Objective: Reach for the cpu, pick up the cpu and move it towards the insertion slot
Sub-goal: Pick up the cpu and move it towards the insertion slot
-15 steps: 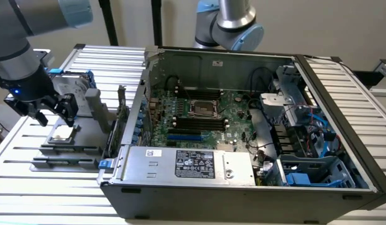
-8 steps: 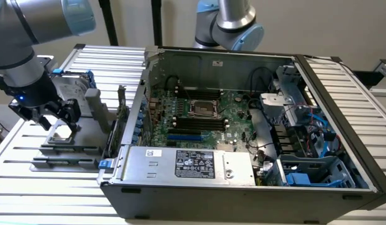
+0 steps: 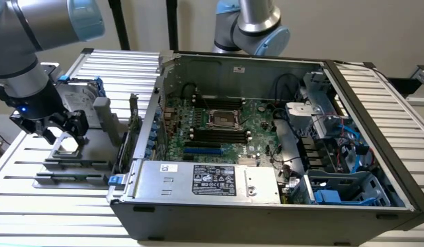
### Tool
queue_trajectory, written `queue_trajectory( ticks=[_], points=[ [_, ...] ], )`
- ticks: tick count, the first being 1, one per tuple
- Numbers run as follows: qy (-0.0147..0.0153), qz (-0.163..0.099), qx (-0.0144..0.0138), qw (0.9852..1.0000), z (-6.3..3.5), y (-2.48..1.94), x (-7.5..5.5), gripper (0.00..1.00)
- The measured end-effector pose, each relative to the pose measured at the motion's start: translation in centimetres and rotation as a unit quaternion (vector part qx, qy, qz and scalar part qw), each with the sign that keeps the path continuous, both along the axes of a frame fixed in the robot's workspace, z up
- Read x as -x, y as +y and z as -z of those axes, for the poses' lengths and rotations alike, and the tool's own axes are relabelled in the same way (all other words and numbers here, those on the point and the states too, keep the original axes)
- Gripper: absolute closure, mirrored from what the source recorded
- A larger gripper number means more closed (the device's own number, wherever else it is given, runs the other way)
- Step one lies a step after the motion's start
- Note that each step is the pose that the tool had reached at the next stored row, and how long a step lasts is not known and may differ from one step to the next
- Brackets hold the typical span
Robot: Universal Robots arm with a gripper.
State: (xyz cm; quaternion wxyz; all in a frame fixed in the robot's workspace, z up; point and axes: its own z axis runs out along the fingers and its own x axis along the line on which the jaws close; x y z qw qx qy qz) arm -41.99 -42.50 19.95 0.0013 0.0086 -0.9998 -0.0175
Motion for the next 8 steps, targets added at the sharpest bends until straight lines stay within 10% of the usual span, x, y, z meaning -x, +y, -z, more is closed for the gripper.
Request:
queue_trajectory(
  ticks=[8],
  points=[
    [0.0, 0.0, 0.0, 1.0, 0.35, 0.0, -0.21, 0.29]
  ],
)
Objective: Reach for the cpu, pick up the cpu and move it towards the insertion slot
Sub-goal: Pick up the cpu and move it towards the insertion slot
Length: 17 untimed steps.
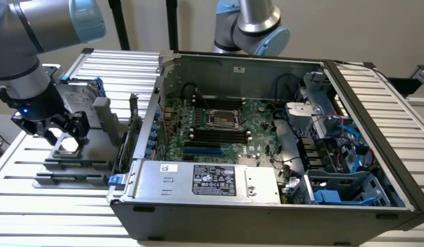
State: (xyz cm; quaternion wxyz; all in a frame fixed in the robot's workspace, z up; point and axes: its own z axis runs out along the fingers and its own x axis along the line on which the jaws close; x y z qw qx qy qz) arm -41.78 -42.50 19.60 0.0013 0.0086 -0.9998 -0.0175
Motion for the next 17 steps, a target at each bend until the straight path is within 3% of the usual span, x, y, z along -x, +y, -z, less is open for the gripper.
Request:
queue_trajectory(
  ticks=[17],
  points=[
    [0.0, 0.0, -0.0001, 1.0, 0.84, 0.0, 0.14, 0.29]
  ],
)
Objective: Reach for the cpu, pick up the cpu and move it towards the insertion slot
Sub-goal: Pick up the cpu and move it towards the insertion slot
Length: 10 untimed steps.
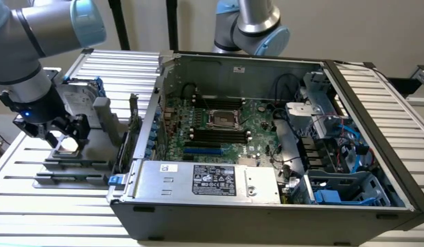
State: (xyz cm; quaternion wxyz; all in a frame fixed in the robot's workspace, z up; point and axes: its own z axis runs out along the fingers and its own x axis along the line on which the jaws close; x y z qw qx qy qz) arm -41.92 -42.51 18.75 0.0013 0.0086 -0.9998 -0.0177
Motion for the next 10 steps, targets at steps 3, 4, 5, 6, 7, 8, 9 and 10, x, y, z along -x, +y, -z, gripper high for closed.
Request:
queue_trajectory(
  ticks=[3, 4, 5, 6, 7, 8, 9, 10],
  points=[
    [0.0, 0.0, -0.0003, 1.0, 0.08, 0.0, 0.01, 0.29],
    [0.0, 0.0, -0.0004, 1.0, 0.1, 0.0, 0.0, 0.29],
    [0.0, 0.0, -0.0005, 1.0, 0.11, 0.0, 0.0, 0.29],
    [0.0, 0.0, -0.0006, 1.0, 0.11, 0.0, 0.0, 0.29],
    [0.0, 0.0, -0.0006, 1.0, 0.11, 0.0, 0.0, 0.29],
    [-0.0001, 0.0, -0.0007, 1.0, 0.11, 0.0, -0.01, 0.29],
    [-0.0001, 0.0, -0.0007, 1.0, 0.12, 0.0, 0.0, 0.29],
    [-0.0001, 0.0, -0.0008, 1.0, 0.12, 0.0, 0.0, 0.31]
  ],
)
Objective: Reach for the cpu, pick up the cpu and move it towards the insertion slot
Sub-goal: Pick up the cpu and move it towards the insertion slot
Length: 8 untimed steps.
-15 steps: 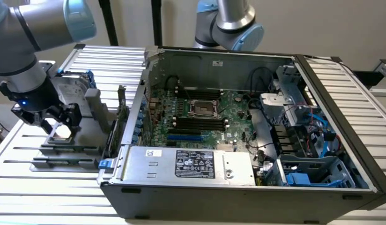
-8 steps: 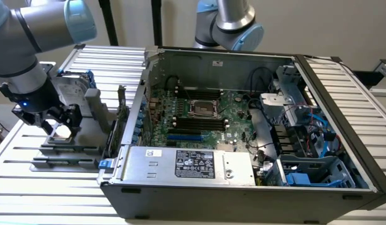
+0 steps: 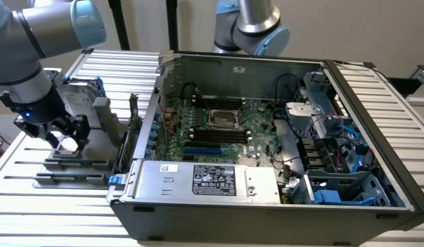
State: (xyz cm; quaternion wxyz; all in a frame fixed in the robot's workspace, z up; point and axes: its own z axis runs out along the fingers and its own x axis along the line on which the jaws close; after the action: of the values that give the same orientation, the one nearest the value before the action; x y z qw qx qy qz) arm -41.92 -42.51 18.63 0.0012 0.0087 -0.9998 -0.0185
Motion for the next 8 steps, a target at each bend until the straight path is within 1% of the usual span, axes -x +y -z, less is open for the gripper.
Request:
queue_trajectory(
  ticks=[1, 2, 3, 4, 5, 8],
  points=[
    [0.0001, 0.0, -0.0001, 1.0, 0.0, 0.0, 0.0, 0.37],
    [0.0002, 0.0, -0.0003, 1.0, 0.0, 0.0, -0.01, 0.37],
    [0.0001, -0.001, -0.0003, 1.0, 0.0, 0.0, -0.03, 0.44],
    [0.0001, -0.001, -0.0005, 1.0, 0.0, 0.0, -0.05, 0.44],
    [0.0001, -0.001, -0.0006, 1.0, 0.01, 0.0, -0.07, 0.46],
    [0.0001, -0.002, -0.001, 1.0, 0.03, 0.0, -0.11, 0.46]
  ],
)
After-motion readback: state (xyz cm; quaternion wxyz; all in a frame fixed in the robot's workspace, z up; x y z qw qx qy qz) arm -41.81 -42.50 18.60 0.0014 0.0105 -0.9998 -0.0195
